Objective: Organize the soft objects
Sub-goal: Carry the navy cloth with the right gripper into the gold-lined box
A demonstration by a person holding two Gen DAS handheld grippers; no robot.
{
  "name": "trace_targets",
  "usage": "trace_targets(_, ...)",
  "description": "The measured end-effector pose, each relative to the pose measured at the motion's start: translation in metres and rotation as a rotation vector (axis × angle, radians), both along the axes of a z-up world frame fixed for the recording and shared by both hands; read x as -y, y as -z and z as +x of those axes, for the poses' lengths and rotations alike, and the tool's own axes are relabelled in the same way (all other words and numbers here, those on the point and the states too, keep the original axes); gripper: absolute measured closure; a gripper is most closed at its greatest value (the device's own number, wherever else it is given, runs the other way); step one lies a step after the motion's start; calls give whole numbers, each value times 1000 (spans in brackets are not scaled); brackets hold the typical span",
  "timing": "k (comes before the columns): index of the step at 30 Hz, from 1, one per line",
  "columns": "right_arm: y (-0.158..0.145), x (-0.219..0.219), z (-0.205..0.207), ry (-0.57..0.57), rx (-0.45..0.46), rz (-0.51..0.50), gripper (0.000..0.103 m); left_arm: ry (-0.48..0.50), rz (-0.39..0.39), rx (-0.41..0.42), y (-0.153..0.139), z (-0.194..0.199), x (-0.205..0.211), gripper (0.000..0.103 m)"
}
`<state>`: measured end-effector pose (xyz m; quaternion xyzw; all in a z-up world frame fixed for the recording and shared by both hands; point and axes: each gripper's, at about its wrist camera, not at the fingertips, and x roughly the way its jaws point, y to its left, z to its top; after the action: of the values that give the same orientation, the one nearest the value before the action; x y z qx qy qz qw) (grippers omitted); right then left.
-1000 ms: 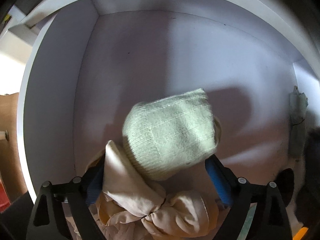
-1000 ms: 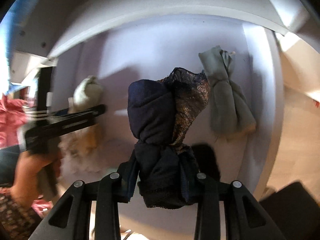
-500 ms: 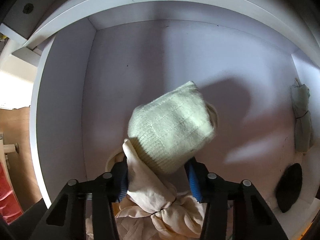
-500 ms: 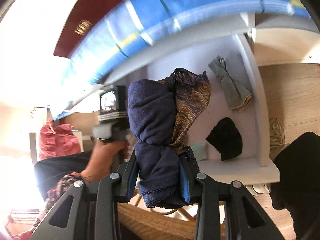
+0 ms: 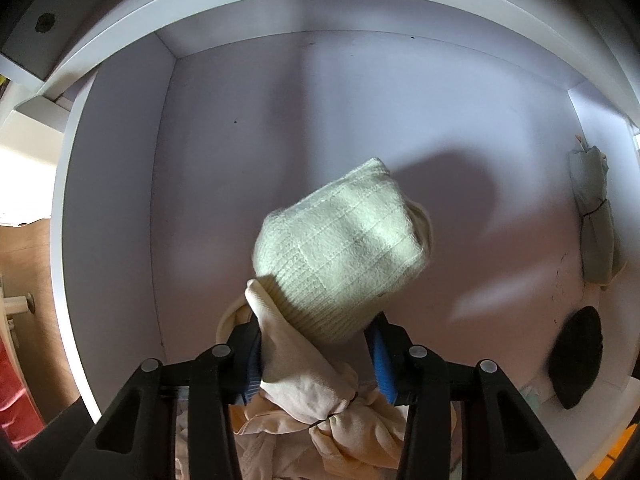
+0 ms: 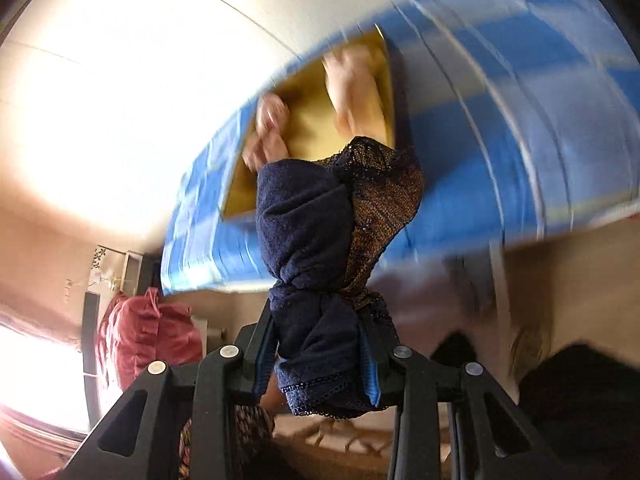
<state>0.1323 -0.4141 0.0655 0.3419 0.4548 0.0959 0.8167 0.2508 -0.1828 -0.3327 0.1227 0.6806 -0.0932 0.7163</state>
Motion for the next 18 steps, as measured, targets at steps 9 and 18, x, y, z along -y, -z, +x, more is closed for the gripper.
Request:
trace_targets(9, -27, -1, 71, 29, 34, -43, 68, 24, 18, -1, 10, 2, 3, 58)
trace_targets(18, -12, -26, 149, 6, 9, -96, 68, 19, 7, -9, 5, 1, 8, 57)
